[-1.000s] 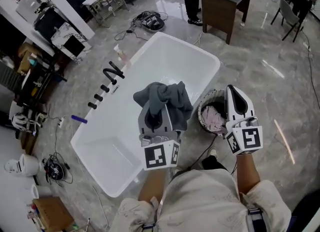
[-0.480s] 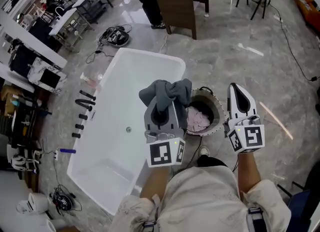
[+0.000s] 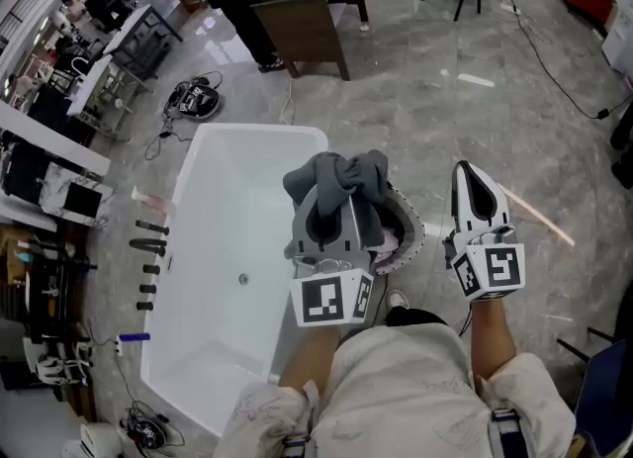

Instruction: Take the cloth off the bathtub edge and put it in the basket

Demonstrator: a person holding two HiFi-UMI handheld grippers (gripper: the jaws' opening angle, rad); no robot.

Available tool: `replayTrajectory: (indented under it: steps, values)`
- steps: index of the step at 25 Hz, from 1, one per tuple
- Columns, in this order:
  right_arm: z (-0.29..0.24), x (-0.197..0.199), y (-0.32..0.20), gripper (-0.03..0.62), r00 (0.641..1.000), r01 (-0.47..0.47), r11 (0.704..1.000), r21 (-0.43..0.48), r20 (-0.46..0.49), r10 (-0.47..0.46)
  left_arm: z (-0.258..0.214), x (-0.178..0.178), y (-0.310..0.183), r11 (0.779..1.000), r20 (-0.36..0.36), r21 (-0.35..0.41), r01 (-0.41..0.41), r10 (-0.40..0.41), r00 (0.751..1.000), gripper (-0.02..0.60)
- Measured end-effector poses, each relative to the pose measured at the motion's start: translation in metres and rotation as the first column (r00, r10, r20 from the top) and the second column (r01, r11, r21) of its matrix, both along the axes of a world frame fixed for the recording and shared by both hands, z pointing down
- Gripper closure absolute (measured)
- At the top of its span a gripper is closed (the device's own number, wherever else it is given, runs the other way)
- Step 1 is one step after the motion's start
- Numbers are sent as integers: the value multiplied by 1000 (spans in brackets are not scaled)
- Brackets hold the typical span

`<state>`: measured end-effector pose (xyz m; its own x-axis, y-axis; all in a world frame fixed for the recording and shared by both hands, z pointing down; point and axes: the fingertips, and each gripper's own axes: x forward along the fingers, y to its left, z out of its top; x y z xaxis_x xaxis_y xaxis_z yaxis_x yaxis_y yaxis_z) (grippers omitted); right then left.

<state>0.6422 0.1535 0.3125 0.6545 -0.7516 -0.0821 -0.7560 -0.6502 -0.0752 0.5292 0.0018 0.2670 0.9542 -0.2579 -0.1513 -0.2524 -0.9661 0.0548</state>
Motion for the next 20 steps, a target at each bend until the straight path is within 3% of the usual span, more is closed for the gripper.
replayTrajectory:
  steps: [10,20]
  values:
    - [5,38,50,605,994,-105,994,-2,33,105,-3,53,45,992,-21,-31,-119,118,993,552]
    - [13,58,73,605,987,-159,987,9,38,158,0,83,69,979,-35,-55,-197,195,980,552]
